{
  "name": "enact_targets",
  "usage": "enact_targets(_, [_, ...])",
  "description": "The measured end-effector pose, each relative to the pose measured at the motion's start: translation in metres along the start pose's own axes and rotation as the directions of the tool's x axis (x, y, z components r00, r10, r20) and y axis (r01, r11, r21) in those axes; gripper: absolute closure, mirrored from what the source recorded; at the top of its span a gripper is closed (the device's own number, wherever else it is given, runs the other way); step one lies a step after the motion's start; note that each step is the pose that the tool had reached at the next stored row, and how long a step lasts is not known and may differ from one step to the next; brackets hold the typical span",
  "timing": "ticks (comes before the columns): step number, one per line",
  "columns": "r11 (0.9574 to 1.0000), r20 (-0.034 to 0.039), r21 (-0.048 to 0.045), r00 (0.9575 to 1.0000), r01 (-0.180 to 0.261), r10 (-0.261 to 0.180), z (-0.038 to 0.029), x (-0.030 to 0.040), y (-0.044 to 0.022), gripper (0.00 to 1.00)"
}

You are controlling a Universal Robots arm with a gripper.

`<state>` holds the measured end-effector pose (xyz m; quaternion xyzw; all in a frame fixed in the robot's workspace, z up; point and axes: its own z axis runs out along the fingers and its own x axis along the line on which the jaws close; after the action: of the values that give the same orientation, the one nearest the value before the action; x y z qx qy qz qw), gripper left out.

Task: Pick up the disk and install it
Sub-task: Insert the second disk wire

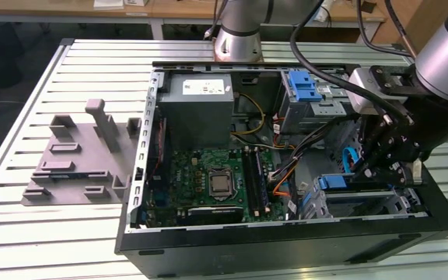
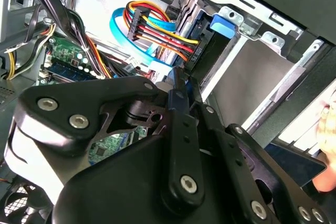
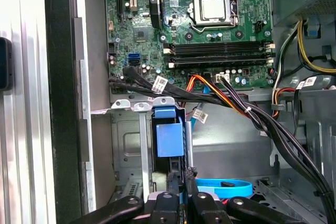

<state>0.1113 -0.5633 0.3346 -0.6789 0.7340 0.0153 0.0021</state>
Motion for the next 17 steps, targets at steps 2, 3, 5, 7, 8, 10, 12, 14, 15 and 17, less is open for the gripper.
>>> enact_targets(2, [1.0000,0.0004,0.0000,1.0000,0.000,0.000,0.0003,0.0000,-0.0001,0.84])
enact_targets(3, [1.0000,0.0005,0.0000,1.0000,0.000,0.000,0.0006,0.0000,-0.0002,0.84])
enact_targets(5, [1.0000,0.0005,0.0000,1.0000,0.000,0.000,0.0008,0.0000,-0.0002,0.84])
enact_targets(7, [1.0000,0.0005,0.0000,1.0000,0.000,0.000,0.0012,0.0000,-0.0003,0.84])
enact_targets(8, [1.0000,0.0005,0.0000,1.0000,0.000,0.000,0.0014,0.0000,-0.0003,0.84])
enact_targets(10, [1.0000,0.0006,0.0000,1.0000,0.000,0.000,0.0020,0.0000,-0.0004,0.84])
enact_targets(12, [1.0000,0.0005,0.0000,1.0000,0.000,0.000,0.0024,0.0000,-0.0005,0.84])
enact_targets(14, [1.0000,0.0006,0.0000,1.0000,0.000,0.000,0.0030,0.0000,-0.0005,0.84])
enact_targets(15, [1.0000,0.0006,0.0000,1.0000,0.000,0.000,0.0033,0.0000,-0.0005,0.84])
enact_targets(17, [1.0000,0.0008,0.0000,1.0000,0.000,0.000,0.0039,0.0000,-0.0005,0.84])
